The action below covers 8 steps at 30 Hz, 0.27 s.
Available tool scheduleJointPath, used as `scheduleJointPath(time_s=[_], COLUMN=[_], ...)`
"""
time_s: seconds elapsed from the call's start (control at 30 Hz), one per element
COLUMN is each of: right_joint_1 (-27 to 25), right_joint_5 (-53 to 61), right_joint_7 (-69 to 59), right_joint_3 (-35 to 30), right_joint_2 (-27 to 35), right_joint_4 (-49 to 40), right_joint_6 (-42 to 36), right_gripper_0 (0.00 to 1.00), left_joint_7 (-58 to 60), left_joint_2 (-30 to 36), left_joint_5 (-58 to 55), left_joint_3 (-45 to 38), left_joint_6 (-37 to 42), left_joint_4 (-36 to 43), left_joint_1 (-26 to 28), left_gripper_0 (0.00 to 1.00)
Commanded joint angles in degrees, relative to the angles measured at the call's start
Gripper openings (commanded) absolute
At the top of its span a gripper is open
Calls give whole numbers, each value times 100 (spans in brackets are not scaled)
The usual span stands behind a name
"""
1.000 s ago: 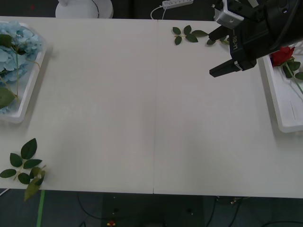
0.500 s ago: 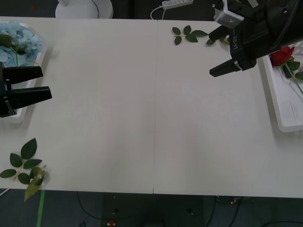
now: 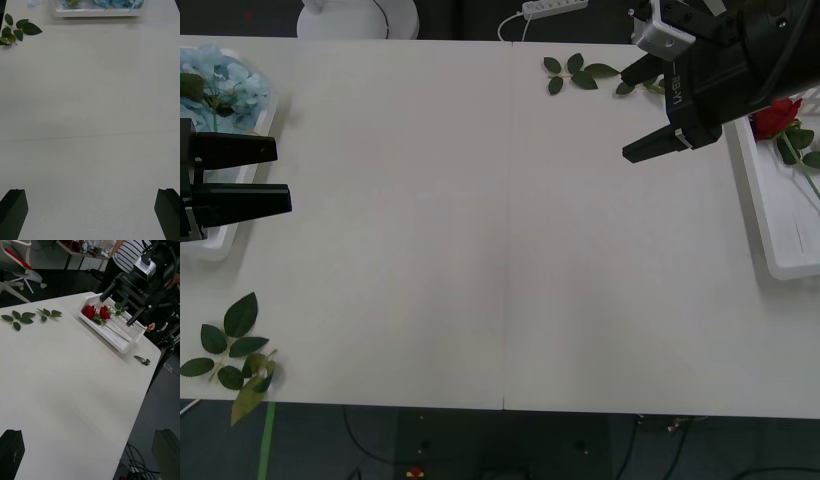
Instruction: Place the red flowers into the right box and the blue flowers into the left box. If a person shows an open palm, hand one flower to the person first, then continue sorting.
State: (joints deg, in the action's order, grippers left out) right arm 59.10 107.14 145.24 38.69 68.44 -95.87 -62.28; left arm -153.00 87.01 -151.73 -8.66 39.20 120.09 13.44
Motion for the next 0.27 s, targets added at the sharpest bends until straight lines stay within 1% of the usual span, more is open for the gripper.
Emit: scheduleJointPath(time_s=[0.03,0.27], right_joint_1=[-4,-4], right_joint_5=[8,8], right_joint_7=[119,119], right_joint_3=[-55,-55], right_joint_2=[-6,-6], right_joint_4=[-2,-2], right_joint_6=[58,58], right_gripper_0=[100,100], left_joint_7=[-200,-200], left_joint_2=[132,88], left_joint_5=[-41,-41], left_joint_3=[-92,-92], left_joint_6=[-26,-26], left_joint_4=[146,138], left_joint_1=[-158,-132], left_gripper_0=[100,100])
